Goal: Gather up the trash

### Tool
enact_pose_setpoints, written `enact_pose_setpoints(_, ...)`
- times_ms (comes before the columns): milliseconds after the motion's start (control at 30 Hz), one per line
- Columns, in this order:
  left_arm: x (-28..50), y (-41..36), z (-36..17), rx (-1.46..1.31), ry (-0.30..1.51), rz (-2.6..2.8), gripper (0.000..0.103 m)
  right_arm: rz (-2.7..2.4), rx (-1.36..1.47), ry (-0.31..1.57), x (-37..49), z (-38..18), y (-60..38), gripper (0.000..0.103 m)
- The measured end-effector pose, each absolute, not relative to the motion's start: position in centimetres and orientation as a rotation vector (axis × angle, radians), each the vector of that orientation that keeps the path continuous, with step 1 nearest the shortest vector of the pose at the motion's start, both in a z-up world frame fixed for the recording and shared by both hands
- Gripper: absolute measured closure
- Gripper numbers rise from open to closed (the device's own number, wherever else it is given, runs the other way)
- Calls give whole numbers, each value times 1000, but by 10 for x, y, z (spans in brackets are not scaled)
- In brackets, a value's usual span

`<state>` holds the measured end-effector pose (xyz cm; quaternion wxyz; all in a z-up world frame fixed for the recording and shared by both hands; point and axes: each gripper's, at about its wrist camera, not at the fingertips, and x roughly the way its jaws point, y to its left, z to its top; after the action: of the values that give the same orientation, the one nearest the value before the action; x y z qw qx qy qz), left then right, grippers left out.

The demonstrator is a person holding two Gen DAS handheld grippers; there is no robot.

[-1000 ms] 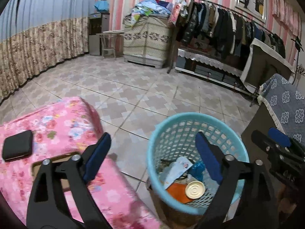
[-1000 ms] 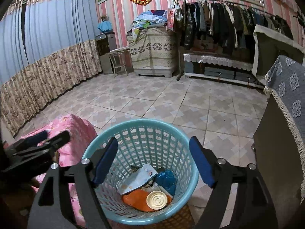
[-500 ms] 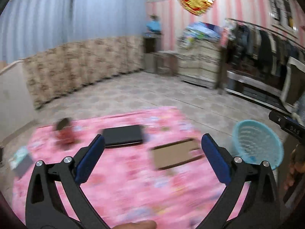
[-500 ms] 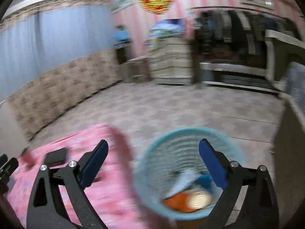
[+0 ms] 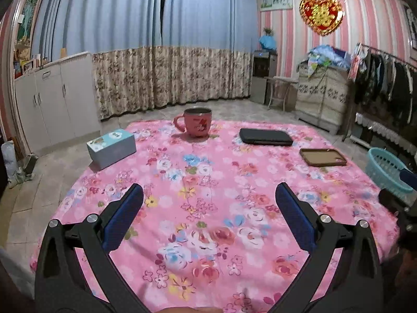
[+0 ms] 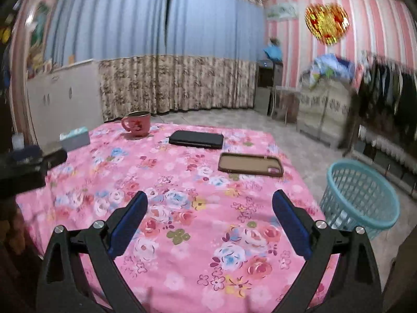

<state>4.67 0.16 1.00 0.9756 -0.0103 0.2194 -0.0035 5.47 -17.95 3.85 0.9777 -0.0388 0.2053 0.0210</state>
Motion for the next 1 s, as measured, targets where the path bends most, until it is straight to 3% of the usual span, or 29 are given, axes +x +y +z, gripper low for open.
enact_pose_setpoints(433,46,-15,7,-18,431,-7,5,-5,53,485,82,29,-201,6)
enact_pose_setpoints(1000,50,-18,2,1,450,-19,5,3,-4,488,81,25,-188,6)
